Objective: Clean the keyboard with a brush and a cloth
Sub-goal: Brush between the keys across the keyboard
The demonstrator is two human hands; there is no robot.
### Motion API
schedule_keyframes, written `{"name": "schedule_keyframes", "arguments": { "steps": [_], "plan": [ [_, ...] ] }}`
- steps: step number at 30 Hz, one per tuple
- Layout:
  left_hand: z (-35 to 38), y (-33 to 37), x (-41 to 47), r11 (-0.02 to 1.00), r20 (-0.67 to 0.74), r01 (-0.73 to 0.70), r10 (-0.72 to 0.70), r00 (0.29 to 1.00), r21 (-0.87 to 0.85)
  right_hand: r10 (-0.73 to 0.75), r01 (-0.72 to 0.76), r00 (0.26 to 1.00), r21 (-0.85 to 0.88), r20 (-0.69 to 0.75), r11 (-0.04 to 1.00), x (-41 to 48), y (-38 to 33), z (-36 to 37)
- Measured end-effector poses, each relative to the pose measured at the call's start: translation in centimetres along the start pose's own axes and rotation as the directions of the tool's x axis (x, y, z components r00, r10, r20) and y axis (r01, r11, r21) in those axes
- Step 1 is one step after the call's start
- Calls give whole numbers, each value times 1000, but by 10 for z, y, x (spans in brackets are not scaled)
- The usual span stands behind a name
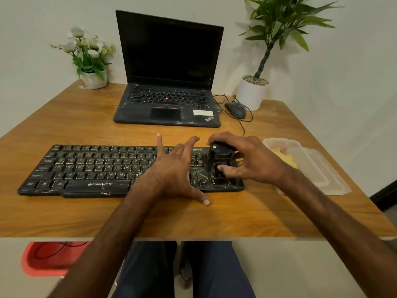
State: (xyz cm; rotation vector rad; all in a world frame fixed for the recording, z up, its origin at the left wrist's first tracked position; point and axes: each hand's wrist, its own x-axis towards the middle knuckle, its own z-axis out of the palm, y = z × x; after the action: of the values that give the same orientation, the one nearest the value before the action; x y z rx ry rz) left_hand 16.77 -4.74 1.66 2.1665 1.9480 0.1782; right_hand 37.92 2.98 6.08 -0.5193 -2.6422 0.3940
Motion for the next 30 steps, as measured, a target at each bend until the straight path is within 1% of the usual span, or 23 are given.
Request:
{"name": "schedule_keyframes", "arguments": {
  "steps": [6,12,16,19,20,27,30],
  "plan": [
    [-2,2,-2,1000,-3,5,-5,1000,-14,33,-32,998,10,-61,999,20,12,-11],
    [0,0,0,1000,-3,4,-4,1000,-13,75,-74,997,87,-2,993,18,7,-2],
    [2,-1,0,1000,-9,1,-1,1000,-26,198,-176,977,227,-77,958,16,9,-4],
    [2,-2,0,999,-5,1,-1,1000,-33,303,-243,948,393,-98,887,13,11,-7],
    [2,-1,0,999,-2,4,-4,1000,-35,329,-260,939,424,-98,868,12,12,-7],
    [2,0,1,999,6,15,-15,1000,-44,422,-341,902,445,-93,828,10,11,-9],
    [1,1,0,999,15,19,-18,1000,-40,427,-348,895,397,-128,849,11,8,-8]
  ]
}}
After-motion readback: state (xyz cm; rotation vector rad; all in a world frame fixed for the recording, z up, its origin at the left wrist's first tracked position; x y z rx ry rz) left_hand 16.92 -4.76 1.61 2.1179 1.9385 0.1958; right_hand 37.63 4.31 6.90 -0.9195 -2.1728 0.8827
